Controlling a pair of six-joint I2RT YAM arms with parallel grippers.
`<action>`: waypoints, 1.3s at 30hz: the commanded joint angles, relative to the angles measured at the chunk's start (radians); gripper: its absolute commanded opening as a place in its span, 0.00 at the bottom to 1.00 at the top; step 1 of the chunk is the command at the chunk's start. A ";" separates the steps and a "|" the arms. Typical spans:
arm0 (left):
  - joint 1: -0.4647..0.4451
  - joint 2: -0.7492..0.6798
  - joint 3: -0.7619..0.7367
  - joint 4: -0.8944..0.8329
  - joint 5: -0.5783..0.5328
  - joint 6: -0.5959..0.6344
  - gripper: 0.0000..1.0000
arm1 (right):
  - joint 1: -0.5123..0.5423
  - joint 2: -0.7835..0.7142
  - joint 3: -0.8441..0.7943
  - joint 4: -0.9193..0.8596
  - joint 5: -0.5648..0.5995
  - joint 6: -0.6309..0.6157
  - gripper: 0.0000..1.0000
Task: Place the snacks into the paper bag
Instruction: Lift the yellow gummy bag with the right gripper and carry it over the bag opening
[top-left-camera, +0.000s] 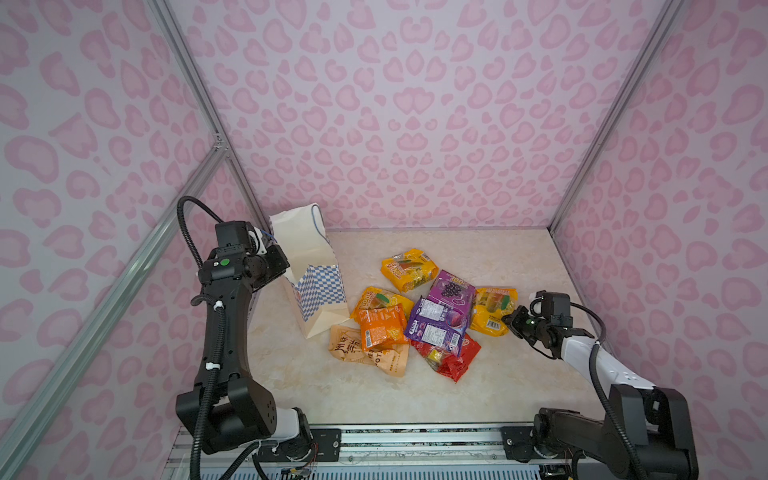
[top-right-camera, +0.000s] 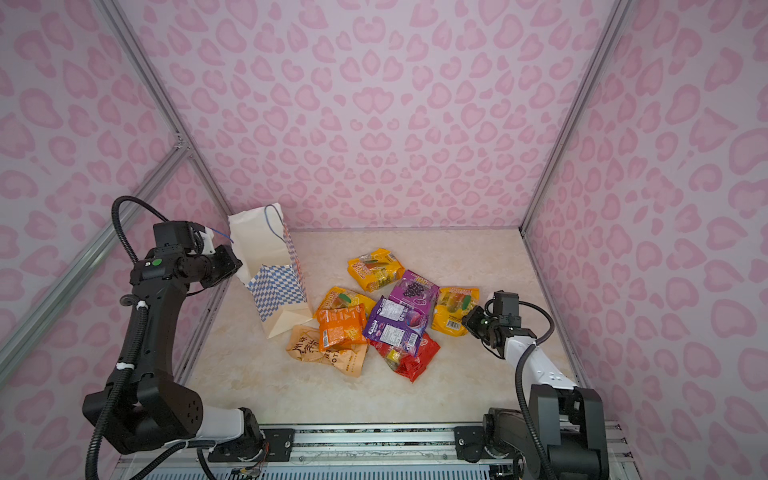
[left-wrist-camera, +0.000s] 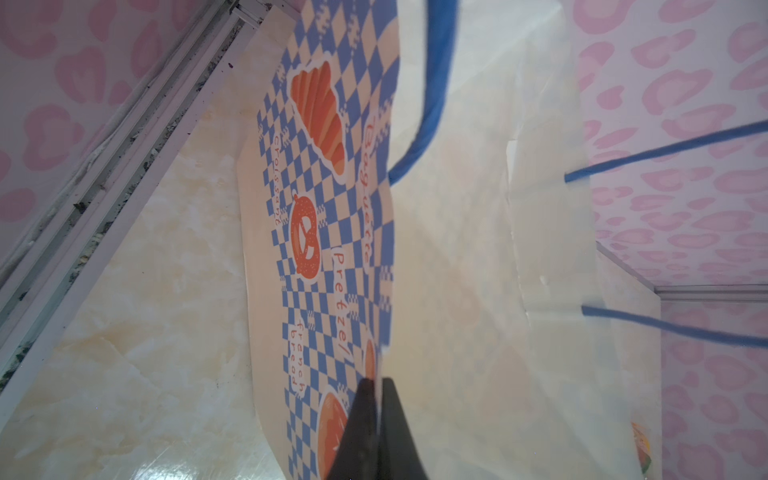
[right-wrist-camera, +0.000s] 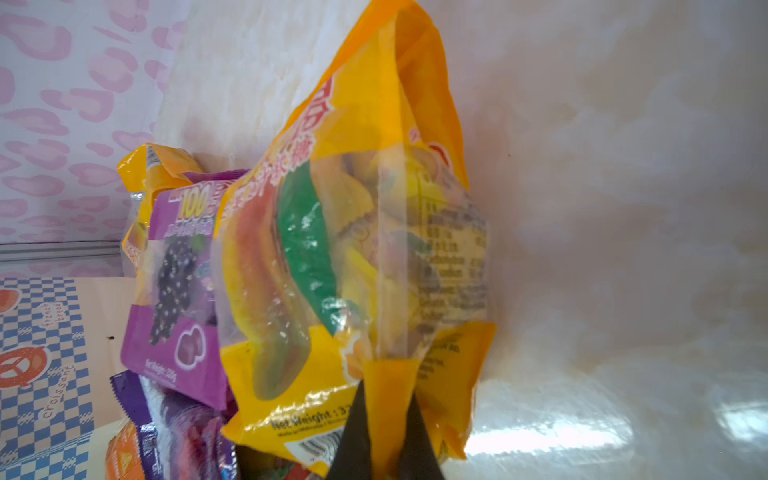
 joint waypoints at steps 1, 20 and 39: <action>-0.001 -0.022 0.010 0.008 0.060 -0.011 0.03 | 0.044 -0.077 0.059 -0.024 0.018 -0.021 0.00; -0.137 -0.027 0.033 0.021 0.013 0.029 0.03 | 0.637 0.017 0.745 0.139 0.112 -0.109 0.00; -0.189 -0.031 0.064 0.028 0.029 0.013 0.03 | 0.925 0.552 1.293 0.320 0.033 -0.082 0.00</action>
